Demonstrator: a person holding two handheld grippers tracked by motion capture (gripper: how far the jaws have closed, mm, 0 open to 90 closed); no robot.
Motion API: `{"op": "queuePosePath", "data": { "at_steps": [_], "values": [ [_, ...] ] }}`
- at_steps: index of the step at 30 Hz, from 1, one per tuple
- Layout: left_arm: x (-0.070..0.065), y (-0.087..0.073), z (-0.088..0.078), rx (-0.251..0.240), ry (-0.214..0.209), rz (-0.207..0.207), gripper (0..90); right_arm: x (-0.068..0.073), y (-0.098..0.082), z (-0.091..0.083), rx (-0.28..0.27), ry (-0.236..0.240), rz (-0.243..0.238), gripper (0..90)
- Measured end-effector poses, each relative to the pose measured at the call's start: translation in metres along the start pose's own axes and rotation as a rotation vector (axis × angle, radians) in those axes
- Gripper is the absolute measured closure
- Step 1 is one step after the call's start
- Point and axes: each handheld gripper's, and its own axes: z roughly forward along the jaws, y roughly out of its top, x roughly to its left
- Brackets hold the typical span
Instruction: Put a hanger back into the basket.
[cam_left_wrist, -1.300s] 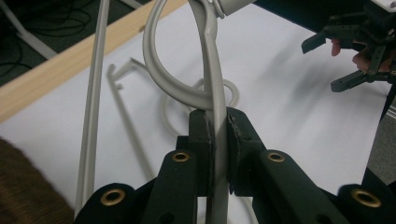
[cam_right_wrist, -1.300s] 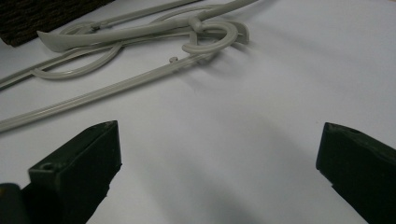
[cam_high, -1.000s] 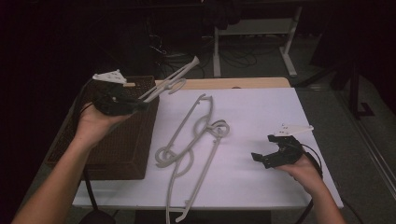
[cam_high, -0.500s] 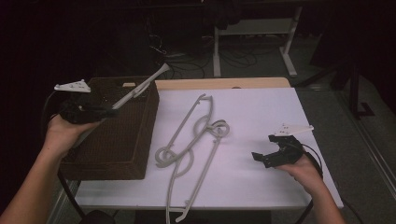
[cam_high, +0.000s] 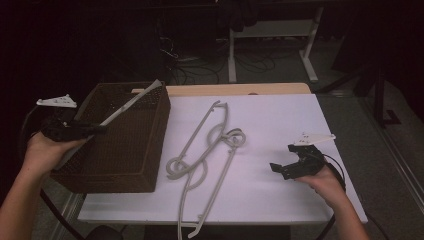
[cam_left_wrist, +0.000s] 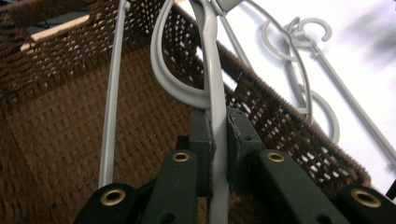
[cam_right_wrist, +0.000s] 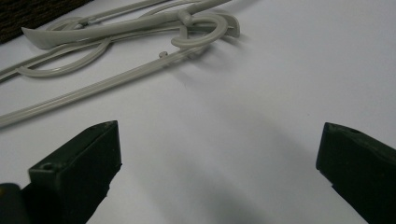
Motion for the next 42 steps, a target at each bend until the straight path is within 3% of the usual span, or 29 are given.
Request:
{"op": "queuePosePath", "data": {
  "at_steps": [5,15,26,28,29,31,34,42],
  "values": [
    [0.007,-0.005,0.010,0.038,0.004,-0.019,82.2,-0.001,0.000,0.001,0.001,0.000,0.000,0.0],
    [0.022,-0.010,0.043,0.102,-0.034,-0.023,82.2,-0.002,0.000,0.000,0.000,-0.003,0.004,0.0],
    [0.040,-0.028,0.058,0.159,-0.071,-0.050,81.7,-0.002,0.000,0.000,-0.001,-0.005,0.003,0.0],
    [0.042,-0.031,0.056,0.136,-0.075,-0.049,81.3,-0.002,0.000,0.000,-0.001,-0.006,0.004,0.0],
    [0.042,-0.032,0.055,0.135,-0.055,-0.043,79.4,-0.002,0.000,0.000,-0.001,-0.005,0.005,0.0],
    [0.043,-0.033,0.053,0.116,-0.016,-0.043,65.7,-0.002,0.000,-0.001,-0.002,-0.005,0.005,0.0],
    [0.046,-0.034,0.049,0.086,-0.001,-0.065,57.3,-0.002,0.000,-0.001,-0.003,-0.006,0.005,0.0],
    [0.042,-0.027,0.041,0.001,-0.020,-0.085,38.9,-0.001,0.000,-0.001,-0.002,-0.008,0.008,0.0]
  ]
}}
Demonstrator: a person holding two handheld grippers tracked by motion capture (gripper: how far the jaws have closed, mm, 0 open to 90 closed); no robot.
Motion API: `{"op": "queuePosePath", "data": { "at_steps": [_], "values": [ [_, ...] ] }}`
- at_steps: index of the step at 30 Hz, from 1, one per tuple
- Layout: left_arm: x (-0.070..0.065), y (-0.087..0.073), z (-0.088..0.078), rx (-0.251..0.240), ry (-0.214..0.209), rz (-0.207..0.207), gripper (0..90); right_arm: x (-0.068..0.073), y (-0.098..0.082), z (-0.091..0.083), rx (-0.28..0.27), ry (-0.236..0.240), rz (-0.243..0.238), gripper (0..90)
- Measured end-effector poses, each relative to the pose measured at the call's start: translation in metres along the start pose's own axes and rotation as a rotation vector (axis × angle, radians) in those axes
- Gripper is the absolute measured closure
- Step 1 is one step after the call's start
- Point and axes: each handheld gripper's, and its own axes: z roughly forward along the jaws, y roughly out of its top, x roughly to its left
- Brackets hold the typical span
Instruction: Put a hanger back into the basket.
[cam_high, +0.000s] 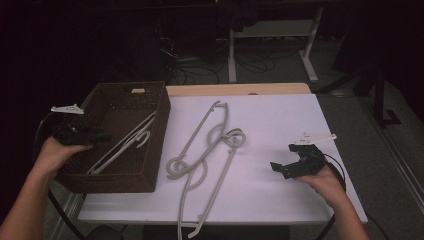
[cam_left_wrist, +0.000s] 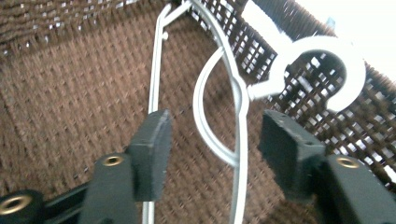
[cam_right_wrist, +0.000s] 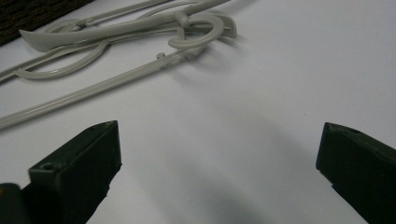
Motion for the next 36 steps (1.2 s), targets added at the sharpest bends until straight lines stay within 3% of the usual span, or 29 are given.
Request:
{"op": "queuePosePath", "data": {
  "at_steps": [11,18,30,36],
  "values": [
    [-0.034,0.025,0.003,-0.075,-0.056,0.023,18.1,0.001,0.002,-0.001,-0.007,-0.008,0.001,0.0],
    [-0.060,0.049,0.011,-0.107,-0.086,0.056,16.0,-0.001,0.002,-0.002,-0.011,-0.005,0.003,0.0],
    [-0.114,0.084,0.044,-0.119,-0.158,0.131,13.6,0.000,0.003,-0.002,-0.018,0.004,-0.001,0.0],
    [-0.140,0.097,0.063,-0.118,-0.193,0.146,6.5,0.000,0.004,-0.001,-0.018,0.008,-0.002,0.0]
  ]
}}
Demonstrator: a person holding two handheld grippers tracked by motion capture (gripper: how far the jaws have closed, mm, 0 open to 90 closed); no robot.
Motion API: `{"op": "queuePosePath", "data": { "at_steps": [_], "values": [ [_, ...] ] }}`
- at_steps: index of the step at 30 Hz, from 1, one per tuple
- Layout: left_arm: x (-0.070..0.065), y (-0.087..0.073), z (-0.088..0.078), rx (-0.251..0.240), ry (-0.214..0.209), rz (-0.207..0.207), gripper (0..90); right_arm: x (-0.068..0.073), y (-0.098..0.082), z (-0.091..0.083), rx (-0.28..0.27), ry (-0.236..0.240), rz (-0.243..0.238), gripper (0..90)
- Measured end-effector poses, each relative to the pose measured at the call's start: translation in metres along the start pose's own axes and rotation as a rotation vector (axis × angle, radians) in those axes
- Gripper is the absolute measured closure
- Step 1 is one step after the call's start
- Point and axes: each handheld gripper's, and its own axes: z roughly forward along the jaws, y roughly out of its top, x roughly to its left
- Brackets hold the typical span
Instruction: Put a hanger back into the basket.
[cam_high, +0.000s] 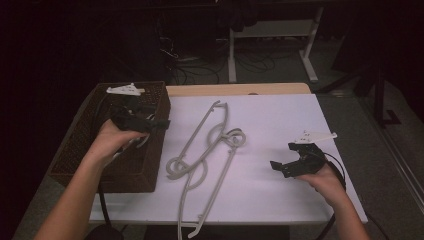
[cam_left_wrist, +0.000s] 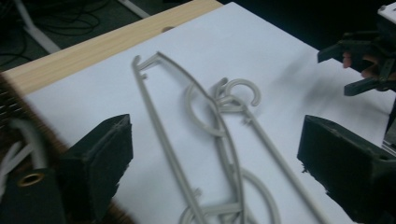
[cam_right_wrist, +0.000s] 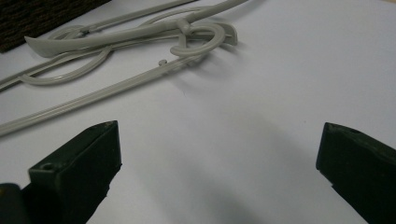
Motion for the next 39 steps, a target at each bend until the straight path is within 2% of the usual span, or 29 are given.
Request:
{"op": "queuePosePath", "data": {
  "at_steps": [6,15,20,26,28,31,33,36,38,39],
  "values": [
    [-0.020,0.011,0.027,0.010,-0.021,0.017,1.1,0.001,0.001,0.001,0.001,0.004,-0.005,0.0],
    [-0.043,0.021,0.064,0.034,-0.051,0.038,1.2,0.002,0.001,0.000,-0.001,0.010,-0.008,0.0],
    [-0.051,0.020,0.086,0.048,-0.049,0.048,1.2,0.002,0.001,0.000,0.003,0.013,-0.012,0.0],
    [-0.057,0.013,0.112,0.064,-0.032,0.054,1.4,0.002,0.002,-0.002,-0.008,0.019,-0.007,0.0],
    [-0.059,0.010,0.119,0.071,-0.012,0.065,1.6,0.001,0.001,-0.002,-0.005,0.017,-0.002,0.0],
    [-0.058,0.003,0.125,0.078,-0.007,0.073,4.3,0.001,0.001,0.000,0.003,0.021,-0.002,0.0],
    [-0.057,-0.003,0.129,0.089,0.003,0.075,5.4,0.002,0.000,0.001,0.007,0.019,-0.009,0.0],
    [-0.055,-0.015,0.137,0.093,-0.006,0.060,8.2,0.002,0.000,0.001,0.009,0.016,-0.008,0.0],
    [-0.053,-0.025,0.141,0.085,0.005,0.048,14.0,0.002,0.000,0.001,0.013,0.012,-0.007,0.0],
    [-0.051,-0.030,0.144,0.097,0.003,0.046,14.9,0.002,0.000,0.001,0.014,0.011,-0.008,0.0]
  ]
}}
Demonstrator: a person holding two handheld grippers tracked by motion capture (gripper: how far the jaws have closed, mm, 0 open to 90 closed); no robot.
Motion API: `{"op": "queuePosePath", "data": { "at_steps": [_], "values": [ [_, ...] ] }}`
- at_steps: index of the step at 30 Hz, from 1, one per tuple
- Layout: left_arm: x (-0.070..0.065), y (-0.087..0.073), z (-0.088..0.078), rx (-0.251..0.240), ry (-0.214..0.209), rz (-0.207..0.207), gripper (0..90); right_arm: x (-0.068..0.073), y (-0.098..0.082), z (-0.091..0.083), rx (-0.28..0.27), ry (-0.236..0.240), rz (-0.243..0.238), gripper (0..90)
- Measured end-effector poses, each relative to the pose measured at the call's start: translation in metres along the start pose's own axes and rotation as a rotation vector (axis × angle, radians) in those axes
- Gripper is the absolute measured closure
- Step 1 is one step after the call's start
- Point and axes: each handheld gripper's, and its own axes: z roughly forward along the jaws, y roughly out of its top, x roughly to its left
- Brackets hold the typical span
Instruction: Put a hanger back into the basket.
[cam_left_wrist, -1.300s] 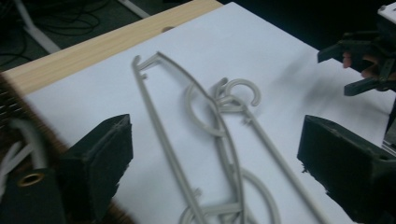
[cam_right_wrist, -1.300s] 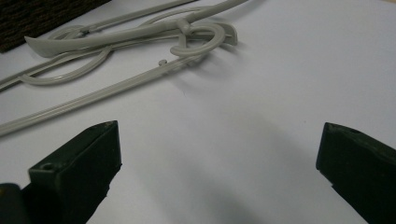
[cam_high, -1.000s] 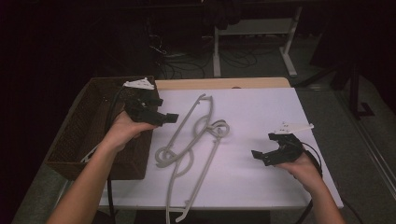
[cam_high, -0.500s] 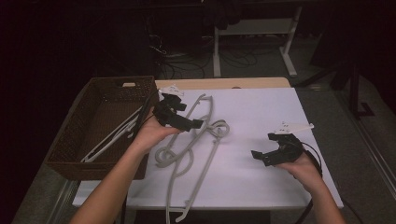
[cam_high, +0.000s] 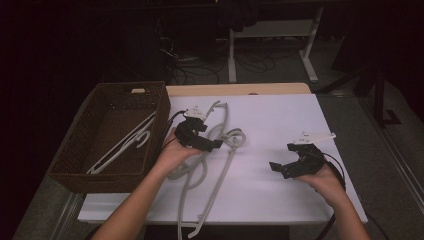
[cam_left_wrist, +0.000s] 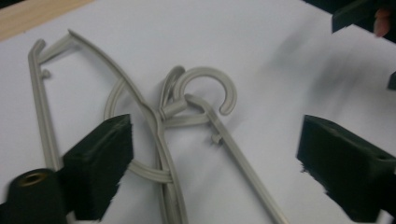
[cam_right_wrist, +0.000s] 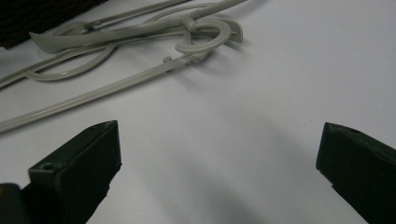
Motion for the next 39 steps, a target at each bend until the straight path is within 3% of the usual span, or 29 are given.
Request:
{"op": "queuePosePath", "data": {
  "at_steps": [2,5,14,17,29,32,35,39],
  "values": [
    [0.002,-0.007,0.008,0.052,0.022,0.014,17.0,0.000,0.000,0.000,-0.002,-0.002,-0.002,0.0],
    [0.005,-0.016,0.015,0.059,0.037,0.005,23.9,0.000,0.000,0.000,0.001,-0.004,-0.004,0.0],
    [0.015,-0.035,0.032,0.164,0.054,-0.023,43.7,-0.001,-0.002,0.000,0.001,-0.007,-0.005,0.0],
    [0.016,-0.037,0.036,0.196,0.067,-0.016,48.1,0.000,-0.003,0.000,0.003,-0.007,-0.007,0.0],
    [0.021,-0.038,0.042,0.212,0.062,-0.050,65.2,-0.001,-0.004,-0.001,-0.001,-0.008,0.001,0.0],
    [0.021,-0.038,0.041,0.216,0.087,-0.046,71.5,-0.001,-0.004,0.000,0.003,-0.007,-0.001,0.0],
    [0.022,-0.039,0.040,0.213,0.092,-0.070,77.4,-0.001,-0.004,0.000,0.003,-0.005,-0.001,0.0],
    [0.022,-0.038,0.040,0.219,0.092,-0.083,78.2,-0.002,-0.004,0.000,0.002,-0.006,0.001,0.0]
  ]
}}
